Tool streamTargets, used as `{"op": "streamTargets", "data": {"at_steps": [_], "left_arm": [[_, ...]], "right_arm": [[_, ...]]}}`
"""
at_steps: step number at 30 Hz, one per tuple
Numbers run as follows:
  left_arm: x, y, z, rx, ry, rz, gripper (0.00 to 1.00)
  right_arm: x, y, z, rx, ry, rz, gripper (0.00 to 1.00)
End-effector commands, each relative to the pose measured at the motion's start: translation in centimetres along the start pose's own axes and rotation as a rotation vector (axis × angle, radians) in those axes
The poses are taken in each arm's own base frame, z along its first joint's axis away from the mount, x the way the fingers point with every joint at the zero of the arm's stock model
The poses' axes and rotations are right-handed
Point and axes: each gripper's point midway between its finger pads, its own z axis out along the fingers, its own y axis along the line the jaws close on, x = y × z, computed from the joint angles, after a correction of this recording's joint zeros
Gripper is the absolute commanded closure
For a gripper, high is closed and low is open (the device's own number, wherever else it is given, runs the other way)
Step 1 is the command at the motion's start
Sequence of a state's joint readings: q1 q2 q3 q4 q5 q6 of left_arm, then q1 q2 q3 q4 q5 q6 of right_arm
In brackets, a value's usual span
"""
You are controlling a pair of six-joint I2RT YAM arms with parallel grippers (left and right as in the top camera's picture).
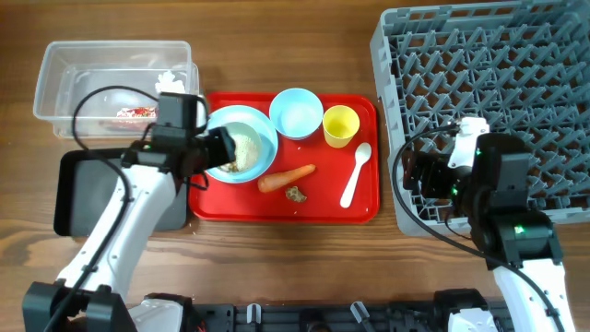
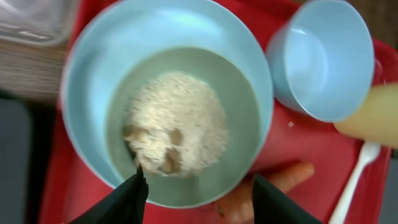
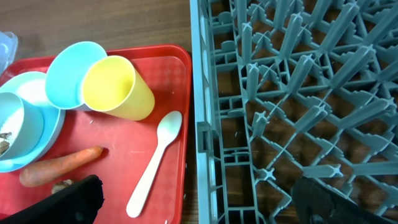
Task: Sort waste into correct bins and load items into the dishwasher rack
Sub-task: 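Grasp the rim of the teal rice bowl with the left gripper, then tip the teal bowl over the black tray to pour out the rice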
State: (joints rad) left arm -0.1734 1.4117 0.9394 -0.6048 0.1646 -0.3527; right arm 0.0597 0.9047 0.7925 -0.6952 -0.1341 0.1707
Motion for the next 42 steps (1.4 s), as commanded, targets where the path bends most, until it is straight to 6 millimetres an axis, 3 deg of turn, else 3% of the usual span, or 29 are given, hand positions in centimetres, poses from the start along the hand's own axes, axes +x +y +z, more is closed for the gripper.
{"op": "streamTargets", "data": {"at_steps": [1,8,21,28,33,36,42], "left_arm": [[0.2,-2.3,0.0,0.011,-0.03,0.084,0.44],[-0.1,-5.3,1.8,0.037,-0.079,0.169,0.43],[0.6,-4.7,6.8,0.007,-0.017,0.168,0.48],[1.9,-3.6,9.1,-0.027,0.046,0.163,0.64],[2.2,-3.3,9.6,-0.035,0.059,0.162,0.9],[2.2,-3.3,9.6,-0.035,0.06,0.162,0.96],[2.2,-3.4,9.1,-0.037,0.064,0.162,0.96]], "right_arm": [[-0.9,0.0,-0.3,0.007,-0.019,-0.013,0.0],[-1.0,0.0,-0.3,0.007,-0.021,-0.013,0.0],[-1.0,0.0,-0.3,0.007,-0.02,-0.012,0.0],[-1.0,0.0,-0.3,0.007,-0.02,-0.013,0.0],[-1.0,0.0,-0.3,0.007,-0.02,-0.013,0.0],[-0.9,0.0,-0.3,0.007,-0.019,-0.013,0.01],[-0.9,0.0,-0.3,0.008,-0.017,-0.014,0.0]]}}
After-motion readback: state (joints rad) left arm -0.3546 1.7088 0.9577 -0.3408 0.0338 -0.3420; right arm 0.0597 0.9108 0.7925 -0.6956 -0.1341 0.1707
